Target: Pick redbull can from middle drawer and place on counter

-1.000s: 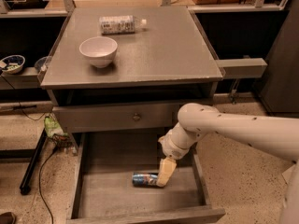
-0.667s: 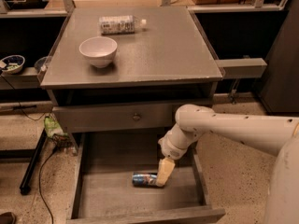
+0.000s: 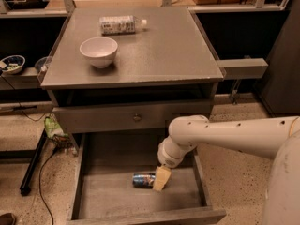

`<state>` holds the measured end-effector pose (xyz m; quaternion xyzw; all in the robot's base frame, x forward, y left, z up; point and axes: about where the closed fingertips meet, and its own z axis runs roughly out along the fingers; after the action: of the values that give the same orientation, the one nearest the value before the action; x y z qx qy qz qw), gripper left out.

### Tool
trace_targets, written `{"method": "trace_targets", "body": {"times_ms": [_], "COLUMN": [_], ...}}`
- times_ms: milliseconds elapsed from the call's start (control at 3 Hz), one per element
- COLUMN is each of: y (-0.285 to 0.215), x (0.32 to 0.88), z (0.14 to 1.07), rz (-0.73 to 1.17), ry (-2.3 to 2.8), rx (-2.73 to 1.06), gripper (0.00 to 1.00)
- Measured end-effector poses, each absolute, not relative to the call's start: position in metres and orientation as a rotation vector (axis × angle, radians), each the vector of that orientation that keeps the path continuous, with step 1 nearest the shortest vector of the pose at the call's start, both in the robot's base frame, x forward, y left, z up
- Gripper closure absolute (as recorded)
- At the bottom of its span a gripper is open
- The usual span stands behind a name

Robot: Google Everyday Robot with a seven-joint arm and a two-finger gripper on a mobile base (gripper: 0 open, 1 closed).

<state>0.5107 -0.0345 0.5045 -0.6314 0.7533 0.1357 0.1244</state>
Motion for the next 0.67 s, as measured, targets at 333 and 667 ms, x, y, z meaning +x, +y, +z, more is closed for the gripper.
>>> {"method": "trace_targets", "body": {"times_ms": [333,667], "y": [-0.037,-0.035], "x": [0.511,0.515], "z": [0.505,0.477], "rz": [0.405,0.477], "ry": [2.187,2.221], "rx": [-1.832,-1.779], "gripper": [0.00,0.00]}}
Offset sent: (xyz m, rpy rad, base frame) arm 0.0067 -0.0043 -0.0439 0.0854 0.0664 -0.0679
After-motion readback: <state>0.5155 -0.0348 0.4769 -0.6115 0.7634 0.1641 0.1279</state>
